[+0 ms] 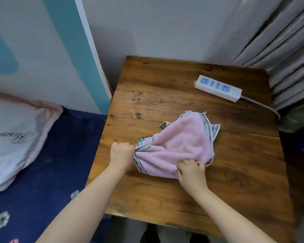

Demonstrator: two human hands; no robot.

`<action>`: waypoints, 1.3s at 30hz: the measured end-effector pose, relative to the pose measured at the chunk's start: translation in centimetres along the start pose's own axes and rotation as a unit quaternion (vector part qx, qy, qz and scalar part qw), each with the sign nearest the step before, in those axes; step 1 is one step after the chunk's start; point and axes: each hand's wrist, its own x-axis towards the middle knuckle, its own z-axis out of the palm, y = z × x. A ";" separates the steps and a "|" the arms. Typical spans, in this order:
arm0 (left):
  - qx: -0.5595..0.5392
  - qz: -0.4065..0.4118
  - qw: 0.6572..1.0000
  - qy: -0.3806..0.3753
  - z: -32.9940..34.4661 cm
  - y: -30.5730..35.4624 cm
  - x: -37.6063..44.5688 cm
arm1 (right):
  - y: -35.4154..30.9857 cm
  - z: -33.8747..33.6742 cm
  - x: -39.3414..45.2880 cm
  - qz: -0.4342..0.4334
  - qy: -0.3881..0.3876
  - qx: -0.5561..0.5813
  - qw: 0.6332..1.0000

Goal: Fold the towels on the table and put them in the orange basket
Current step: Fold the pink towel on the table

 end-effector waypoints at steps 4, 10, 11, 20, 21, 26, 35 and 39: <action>-0.036 -0.006 0.999 0.003 2.0 -2.5 -0.1 | -2.5 -0.9 -0.9 -0.042 0.043 0.017 0.998; -0.101 0.015 0.994 -0.031 4.8 -0.7 -0.9 | 1.6 -3.3 -2.2 0.170 0.106 0.082 0.976; -0.087 0.034 0.995 -0.025 4.9 -0.4 -0.9 | 2.0 -3.3 -2.2 0.247 0.072 0.107 0.961; -0.034 0.019 0.999 0.017 5.6 -0.7 -2.1 | 1.1 -0.5 -1.1 0.425 0.002 0.343 0.838; -0.032 0.005 0.999 0.017 5.0 -0.8 -2.1 | 1.0 -0.6 -0.8 0.448 0.020 0.363 0.817; -0.251 -0.105 0.961 -0.043 3.3 -1.2 -2.2 | 0.4 -1.6 -0.5 0.463 0.051 0.384 0.797; -0.577 -0.251 0.777 -0.002 -1.8 0.4 -1.0 | 3.0 -7.6 -1.3 0.457 0.064 0.305 0.833; -0.559 -0.240 0.792 0.056 -5.0 0.7 0.1 | 4.6 -11.3 -0.9 0.443 0.040 0.170 0.879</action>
